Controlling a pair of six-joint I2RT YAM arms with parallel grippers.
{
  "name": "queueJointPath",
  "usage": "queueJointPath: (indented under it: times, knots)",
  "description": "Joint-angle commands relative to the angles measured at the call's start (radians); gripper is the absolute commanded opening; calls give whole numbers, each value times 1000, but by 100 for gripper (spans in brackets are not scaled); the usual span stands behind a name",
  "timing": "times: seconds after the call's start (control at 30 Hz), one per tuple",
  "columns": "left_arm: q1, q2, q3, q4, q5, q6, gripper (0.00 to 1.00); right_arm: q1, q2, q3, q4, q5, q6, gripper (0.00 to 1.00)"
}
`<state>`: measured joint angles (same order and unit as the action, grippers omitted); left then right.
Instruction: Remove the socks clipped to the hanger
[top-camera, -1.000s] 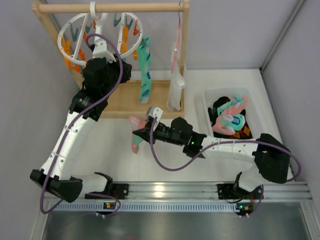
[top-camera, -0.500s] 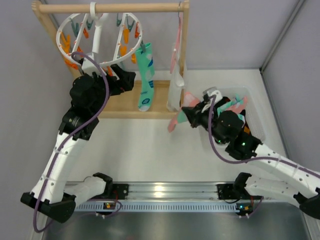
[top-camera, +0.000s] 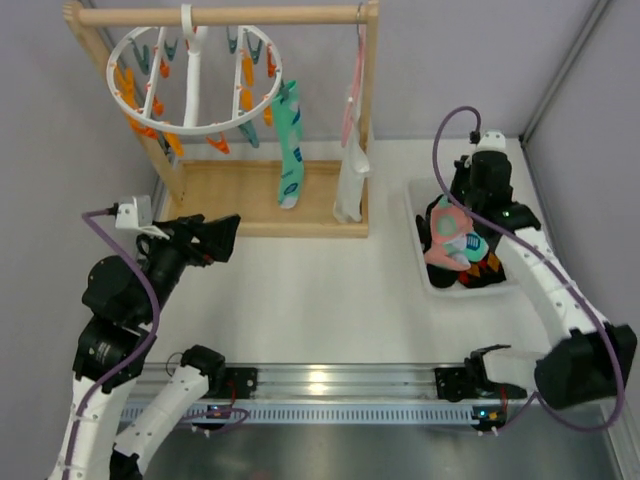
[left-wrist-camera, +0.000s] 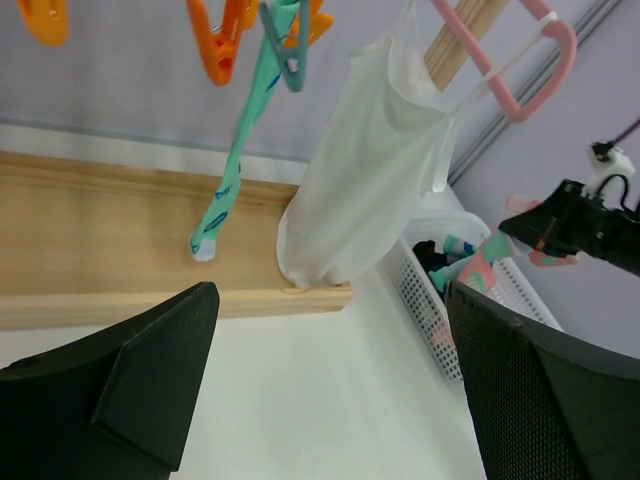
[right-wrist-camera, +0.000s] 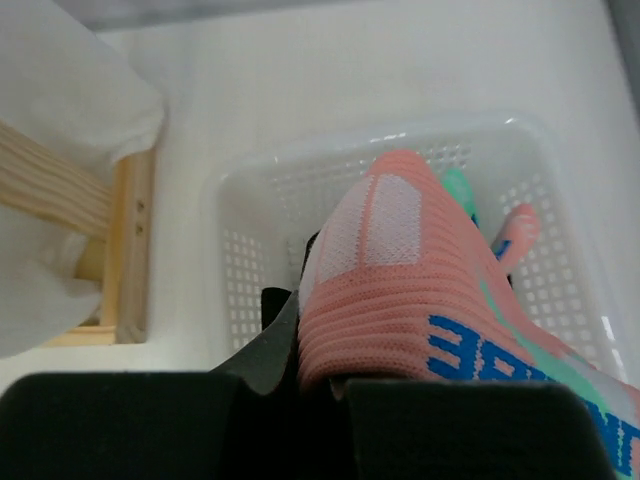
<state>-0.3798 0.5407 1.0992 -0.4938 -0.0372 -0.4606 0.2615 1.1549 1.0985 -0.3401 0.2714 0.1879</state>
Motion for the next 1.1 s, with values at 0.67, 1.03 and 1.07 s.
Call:
queueJointPath:
  times: [0.67,1.03,1.07]
  knots:
    - [2,-334,-159,-216,-240,108,98,-205,-42,-131,23,-278,122,99]
    - [2,-370,-220,-213,-331,63,99,241,-284,-203,329,-660,125,99]
    - [2,-374,-223,-213,-331,62,99,374,-270,-201,404,-634,113,99]
